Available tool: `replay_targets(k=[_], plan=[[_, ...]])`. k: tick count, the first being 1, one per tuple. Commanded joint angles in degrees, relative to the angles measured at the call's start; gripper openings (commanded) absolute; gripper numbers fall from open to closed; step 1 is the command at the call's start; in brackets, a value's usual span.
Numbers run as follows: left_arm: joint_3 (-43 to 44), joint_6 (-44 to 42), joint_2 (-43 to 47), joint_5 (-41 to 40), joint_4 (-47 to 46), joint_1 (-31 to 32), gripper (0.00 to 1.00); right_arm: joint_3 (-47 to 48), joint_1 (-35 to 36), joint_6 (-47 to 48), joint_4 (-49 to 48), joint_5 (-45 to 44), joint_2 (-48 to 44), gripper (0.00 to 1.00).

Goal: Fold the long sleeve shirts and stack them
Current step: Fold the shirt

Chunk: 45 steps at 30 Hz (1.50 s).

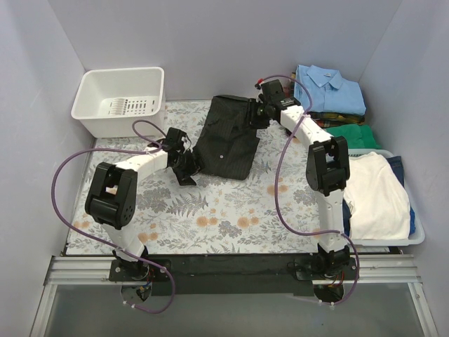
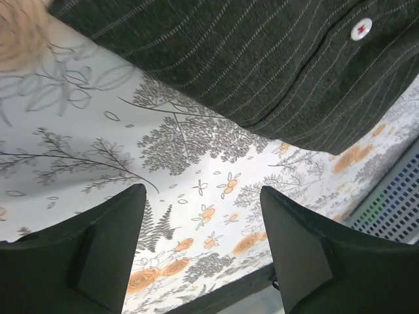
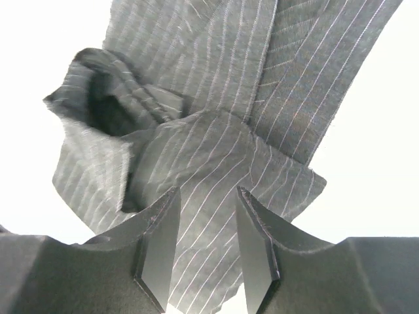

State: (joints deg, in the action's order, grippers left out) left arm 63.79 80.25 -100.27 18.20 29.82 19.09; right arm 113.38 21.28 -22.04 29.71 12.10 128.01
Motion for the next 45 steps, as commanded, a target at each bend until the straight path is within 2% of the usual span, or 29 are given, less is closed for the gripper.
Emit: replay_targets(k=[1,7,15,23,29,32,33,36,39,40,41,45], plan=[[-0.9,6.5,1.5,4.5,-10.4,1.5,0.72,-2.8,-0.8,0.8,-2.6,-0.5,-6.1,0.47],[-5.1,14.3,0.5,3.5,-21.5,4.9,0.77,-6.5,-1.6,0.4,-3.9,1.2,-10.5,0.47],[-7.8,22.3,-3.9,1.1,-21.8,6.7,0.79,-8.2,-3.6,0.1,-5.1,3.1,-14.2,0.47],[-10.7,29.2,-5.1,-6.6,-31.6,8.2,0.81,-11.1,-4.9,-0.2,-6.2,4.4,-16.2,0.47],[-11.1,30.8,-6.9,-9.1,-30.5,8.4,0.77,-13.1,-5.7,-0.1,-6.5,5.0,-16.7,0.47],[-10.6,31.1,-8.4,-9.1,-30.1,8.4,0.65,-13.5,-6.0,-0.2,-6.7,5.2,-17.0,0.47],[-10.4,31.1,-8.8,-9.2,-30.1,8.4,0.55,-13.7,-6.1,-0.4,-6.7,5.4,-17.0,0.47],[-8.8,30.3,-10.9,-8.8,-28.5,8.3,0.42,-14.4,-6.1,-0.3,-6.9,5.6,-17.3,0.47],[-5.4,26.4,-13.9,-6.3,-26.1,8.2,0.24,-15.4,-6.2,-0.5,-7.0,5.7,-17.7,0.47],[-4.1,24.5,-14.5,-5.1,-24.7,7.7,0.09,-15.7,-6.2,-0.4,-7.0,5.8,-17.8,0.47],[-1.8,23.1,-14.8,-4.8,-22.4,7.5,0.02,-16.3,-6.2,-0.4,-7.0,5.9,-18.0,0.47],[-0.8,9.9,-12.6,-1.6,-13.5,6.0,0.0,-17.8,-6.2,0.0,-7.0,6.5,-18.4,0.47]])
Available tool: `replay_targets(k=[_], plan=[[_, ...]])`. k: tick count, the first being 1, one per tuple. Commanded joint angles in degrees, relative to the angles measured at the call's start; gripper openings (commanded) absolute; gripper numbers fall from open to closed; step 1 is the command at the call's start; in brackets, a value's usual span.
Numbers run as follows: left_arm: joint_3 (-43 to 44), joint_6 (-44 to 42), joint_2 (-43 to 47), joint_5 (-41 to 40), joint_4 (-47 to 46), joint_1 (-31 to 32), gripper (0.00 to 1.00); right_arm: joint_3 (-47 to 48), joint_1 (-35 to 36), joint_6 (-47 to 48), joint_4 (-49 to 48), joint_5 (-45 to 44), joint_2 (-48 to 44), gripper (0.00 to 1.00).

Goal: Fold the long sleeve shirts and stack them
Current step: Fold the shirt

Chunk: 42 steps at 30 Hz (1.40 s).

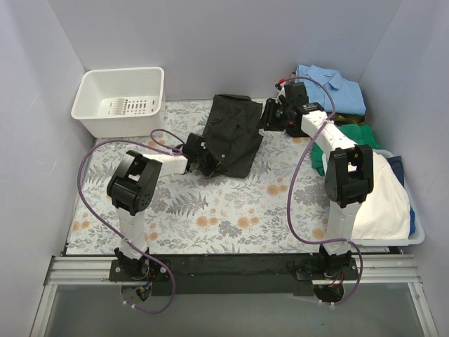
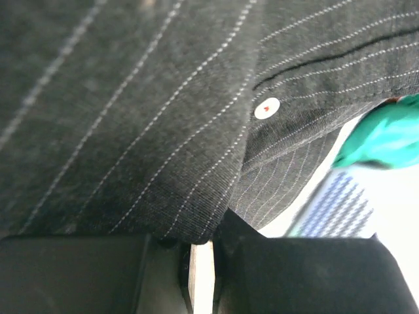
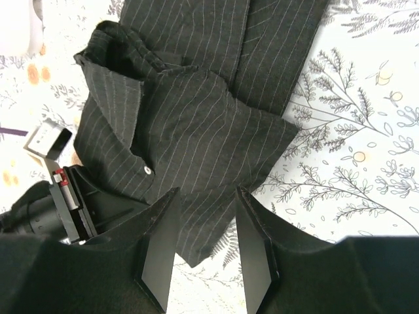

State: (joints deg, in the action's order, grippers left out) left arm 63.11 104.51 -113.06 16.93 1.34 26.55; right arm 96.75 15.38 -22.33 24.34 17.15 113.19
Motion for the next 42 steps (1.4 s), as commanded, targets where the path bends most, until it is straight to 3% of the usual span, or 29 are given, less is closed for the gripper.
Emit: replay_targets(k=[1,7,11,15,16,18,20,24,29,33,36,42], plan=[[-0.4,-16.5,2.9,-0.9,17.2,-1.8,0.0,-1.3,-0.4,0.5,-1.7,1.7,-3.7,0.47],[-6.3,-29.8,15.2,-1.3,28.2,-5.2,0.0,-2.3,-0.4,0.8,-1.7,4.9,-3.1,0.47],[-9.4,-33.4,24.0,-4.3,35.1,-8.6,0.0,-2.8,-0.3,0.6,-1.7,6.9,-1.7,0.47],[-12.3,-36.6,30.4,-4.7,39.7,-18.0,0.01,-2.6,-0.1,1.1,-1.7,6.8,0.5,0.47],[-12.4,-37.7,31.2,-4.5,40.5,-19.2,0.09,-2.2,0.2,1.3,-1.7,6.8,1.9,0.47],[-11.3,-39.7,32.0,-4.1,42.2,-22.3,0.14,-0.3,0.5,2.3,-1.7,6.8,3.5,0.47],[-9.6,-40.3,31.8,-3.3,42.9,-23.6,0.42,2.6,1.7,3.2,-1.0,6.8,6.5,0.47],[-7.1,-39.0,30.8,-1.1,44.9,-25.6,0.55,8.7,5.6,5.5,2.2,7.5,11.7,0.47],[-4.8,-37.8,33.9,-0.7,45.7,-26.5,0.66,10.1,9.1,6.4,1.9,6.2,14.7,0.47],[-2.3,-36.9,33.1,1.2,44.8,-26.5,0.68,10.2,9.3,4.5,2.1,5.1,17.8,0.46],[-1.8,-36.0,31.5,2.4,43.0,-26.5,0.68,7.1,9.1,4.2,2.8,1.7,17.4,0.46],[-1.2,-35.0,27.1,4.6,38.9,-26.5,0.67,-8.1,8.6,5.0,3.0,-3.0,12.0,0.45]])
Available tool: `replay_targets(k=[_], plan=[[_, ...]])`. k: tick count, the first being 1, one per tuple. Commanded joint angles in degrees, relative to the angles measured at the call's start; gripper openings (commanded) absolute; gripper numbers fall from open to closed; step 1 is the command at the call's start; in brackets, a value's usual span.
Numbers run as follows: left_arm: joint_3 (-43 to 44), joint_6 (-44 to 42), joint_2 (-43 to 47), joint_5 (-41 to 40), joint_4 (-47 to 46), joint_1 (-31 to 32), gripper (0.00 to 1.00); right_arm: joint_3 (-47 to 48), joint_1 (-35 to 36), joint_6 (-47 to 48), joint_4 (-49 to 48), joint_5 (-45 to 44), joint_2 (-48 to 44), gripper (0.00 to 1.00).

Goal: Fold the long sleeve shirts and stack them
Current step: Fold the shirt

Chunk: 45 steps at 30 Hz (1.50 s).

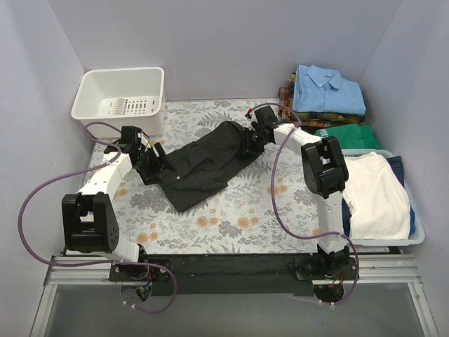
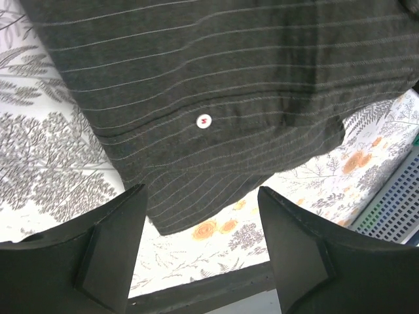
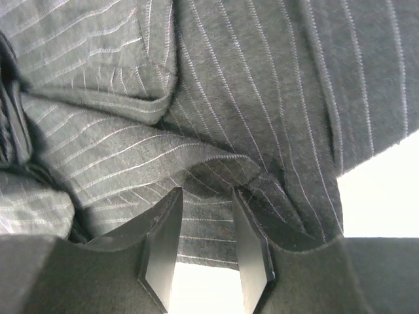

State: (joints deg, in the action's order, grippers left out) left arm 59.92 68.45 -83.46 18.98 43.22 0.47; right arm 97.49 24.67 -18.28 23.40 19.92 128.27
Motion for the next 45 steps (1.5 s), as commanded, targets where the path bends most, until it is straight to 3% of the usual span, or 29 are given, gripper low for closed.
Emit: replay_targets(k=[1,9,13,17,24,27,37,45], plan=[[2.1,1.2,-3.1,2.7,-3.3,-0.4,0.67,-10.6,-0.7,1.1,4.1,-5.8,-4.9,0.45],[5.6,0.5,-9.3,1.4,-6.0,-0.4,0.66,-32.9,0.1,1.4,5.7,-4.9,-18.9,0.44],[12.2,-0.1,-15.8,1.8,-7.2,-0.4,0.66,-37.2,2.8,3.8,9.4,-3.4,-28.6,0.44],[18.6,1.0,-22.1,4.0,-7.8,-0.4,0.63,-35.4,6.3,5.0,13.1,-2.3,-32.3,0.44],[20.9,2.2,-19.3,7.9,-9.6,1.8,0.65,-24.3,6.6,0.3,14.5,-8.4,-37.9,0.51],[20.4,3.0,-18.8,8.1,-11.0,4.4,0.65,-20.4,6.0,-0.3,12.5,-8.6,-35.5,0.63],[17.1,8.0,-20.4,4.1,-17.1,11.7,0.65,-10.2,2.3,-4.2,1.1,15.2,-16.5,0.65],[12.8,5.8,-22.3,-0.3,-18.9,15.0,0.65,-4.4,1.8,-11.3,-5.9,22.9,-10.7,0.68]])
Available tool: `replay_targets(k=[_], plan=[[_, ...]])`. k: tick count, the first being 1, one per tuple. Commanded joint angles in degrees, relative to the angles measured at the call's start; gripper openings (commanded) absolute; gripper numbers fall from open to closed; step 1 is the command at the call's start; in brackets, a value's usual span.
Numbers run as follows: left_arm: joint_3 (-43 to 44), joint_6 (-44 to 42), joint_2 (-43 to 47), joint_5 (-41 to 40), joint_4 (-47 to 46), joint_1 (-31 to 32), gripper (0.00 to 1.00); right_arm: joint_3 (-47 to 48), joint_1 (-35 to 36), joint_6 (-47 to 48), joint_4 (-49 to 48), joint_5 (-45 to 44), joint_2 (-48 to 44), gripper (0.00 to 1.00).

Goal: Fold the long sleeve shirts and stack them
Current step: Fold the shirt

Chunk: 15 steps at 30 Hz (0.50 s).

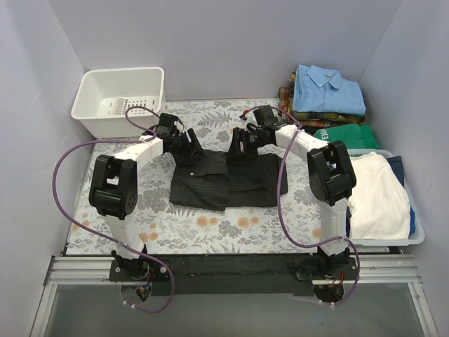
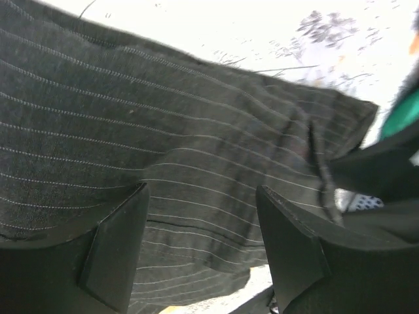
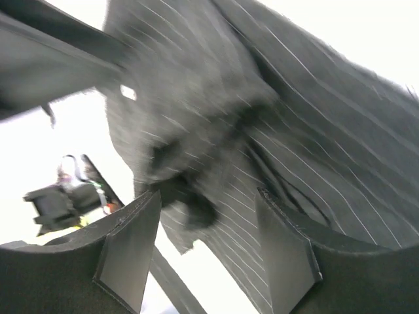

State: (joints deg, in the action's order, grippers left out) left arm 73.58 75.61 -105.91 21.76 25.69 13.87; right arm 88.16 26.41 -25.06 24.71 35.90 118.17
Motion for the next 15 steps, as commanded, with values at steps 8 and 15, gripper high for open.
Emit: replay_targets(k=[8,15], plan=[[-2.3,-3.0,-2.4,-6.9,1.1,3.0,0.64,9.4,0.0,-6.8,-8.2,7.3,5.5,0.66],[-3.3,-3.5,-3.2,-8.3,1.8,3.0,0.64,11.1,0.0,-6.3,-5.6,6.2,6.4,0.65]])
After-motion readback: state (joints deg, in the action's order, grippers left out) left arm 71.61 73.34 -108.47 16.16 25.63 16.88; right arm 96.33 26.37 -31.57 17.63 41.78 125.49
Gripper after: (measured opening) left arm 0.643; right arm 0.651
